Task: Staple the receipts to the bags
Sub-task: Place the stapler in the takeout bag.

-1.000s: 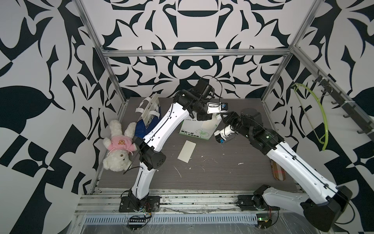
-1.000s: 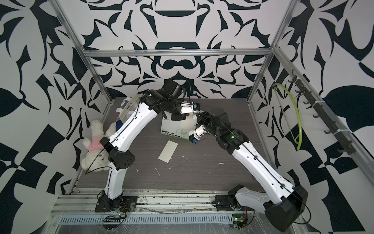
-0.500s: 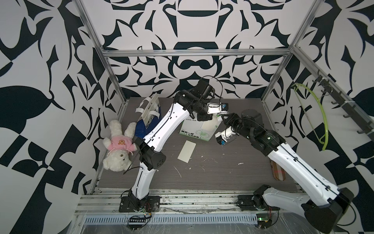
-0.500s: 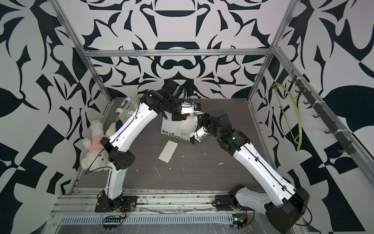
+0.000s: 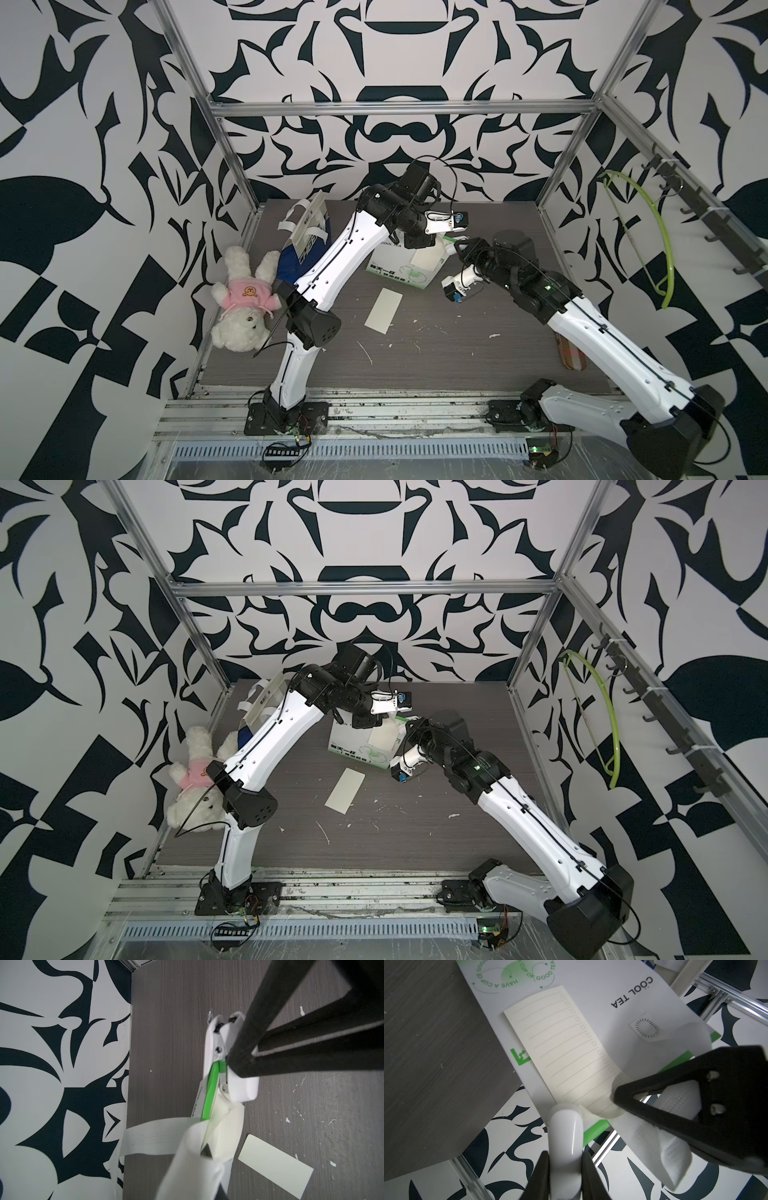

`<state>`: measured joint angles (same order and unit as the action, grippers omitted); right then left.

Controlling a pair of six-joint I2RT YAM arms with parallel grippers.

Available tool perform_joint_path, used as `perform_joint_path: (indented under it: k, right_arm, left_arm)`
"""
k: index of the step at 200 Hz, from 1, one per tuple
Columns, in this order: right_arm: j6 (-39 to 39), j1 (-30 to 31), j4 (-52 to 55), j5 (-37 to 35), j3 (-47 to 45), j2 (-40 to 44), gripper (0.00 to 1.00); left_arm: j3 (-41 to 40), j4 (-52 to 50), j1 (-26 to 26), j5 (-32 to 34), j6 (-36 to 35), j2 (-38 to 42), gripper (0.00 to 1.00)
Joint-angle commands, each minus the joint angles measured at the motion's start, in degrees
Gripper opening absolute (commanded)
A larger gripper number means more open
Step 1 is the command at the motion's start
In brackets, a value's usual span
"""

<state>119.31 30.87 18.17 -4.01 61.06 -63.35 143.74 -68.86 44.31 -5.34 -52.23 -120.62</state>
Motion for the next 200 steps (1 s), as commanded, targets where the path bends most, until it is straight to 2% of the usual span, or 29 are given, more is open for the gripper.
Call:
perform_joint_path:
  k: [1,72,200]
  right_arm:
    - [12.23,0.47,-1.12,0.17,-1.29,0.82,0.0]
    - [9.29,-0.25,-4.29,2.16,-0.49,2.28,0.0]
    - [9.19,-0.92,-4.37,4.44,-1.82,3.37,0.0]
  left_arm:
    - [0.66,2.16,-0.97,-2.15,1.44,-0.29,0.0]
    - [0.4,1.8,-1.2,-0.93,1.08,-0.81,0.0]
    - [1.1,0.84,-2.48,-4.37,1.46,0.21,0.0]
